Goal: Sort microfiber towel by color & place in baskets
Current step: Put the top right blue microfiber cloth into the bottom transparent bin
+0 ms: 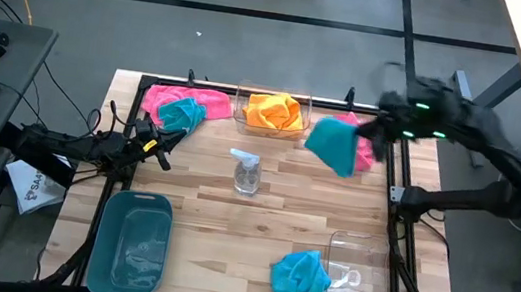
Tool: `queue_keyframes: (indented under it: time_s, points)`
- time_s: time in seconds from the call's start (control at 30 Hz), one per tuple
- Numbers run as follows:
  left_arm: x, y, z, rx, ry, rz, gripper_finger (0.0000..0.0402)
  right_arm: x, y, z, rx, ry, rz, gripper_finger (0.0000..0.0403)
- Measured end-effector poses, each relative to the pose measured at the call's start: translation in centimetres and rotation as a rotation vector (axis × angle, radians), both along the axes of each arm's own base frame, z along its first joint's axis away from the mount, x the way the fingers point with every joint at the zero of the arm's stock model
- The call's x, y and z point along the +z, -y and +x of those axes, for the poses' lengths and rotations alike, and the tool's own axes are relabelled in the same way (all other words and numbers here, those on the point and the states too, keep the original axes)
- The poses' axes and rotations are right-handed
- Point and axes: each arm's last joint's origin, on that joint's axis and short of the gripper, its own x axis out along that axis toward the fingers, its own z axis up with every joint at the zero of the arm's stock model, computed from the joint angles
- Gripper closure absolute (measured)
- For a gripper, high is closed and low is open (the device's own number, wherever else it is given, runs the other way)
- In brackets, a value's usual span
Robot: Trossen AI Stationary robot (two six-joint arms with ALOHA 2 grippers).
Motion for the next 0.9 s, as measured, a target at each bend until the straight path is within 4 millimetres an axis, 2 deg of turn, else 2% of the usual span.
queue_keyframes:
  time_s: [0.13,0.23,0.33,0.47,0.6,0.77,0.9]
  points:
    - [0.0,0.0,0.0,0.000,0.000,0.000,0.0401,1.4,-3.0,-3.8,0.085,0.139,0.212,0.0402]
    - [0.0,0.0,0.0,0.000,0.000,0.000,0.0401,1.4,-4.2,-5.9,0.090,0.160,0.361,0.0402]
    - [0.0,0.0,0.0,0.000,0.000,0.000,0.0401,0.8,-4.9,-7.0,0.100,0.149,0.469,0.0402]
    - [0.0,0.0,0.0,0.000,0.000,0.000,0.0401,-1.3,-5.5,-6.1,0.090,0.045,0.576,0.0402]
    - [0.0,0.0,0.0,0.000,0.000,0.000,0.0401,-4.0,-6.7,-3.7,0.188,-0.071,0.684,0.0403]
    - [0.0,0.0,0.0,0.000,0.000,0.000,0.0401,-7.0,-9.8,-1.1,0.354,-0.157,0.880,0.0403]
    - [0.0,0.0,0.0,0.000,0.000,0.000,0.0401,-7.6,-12.6,-0.9,0.445,-0.174,1.011,0.0403]
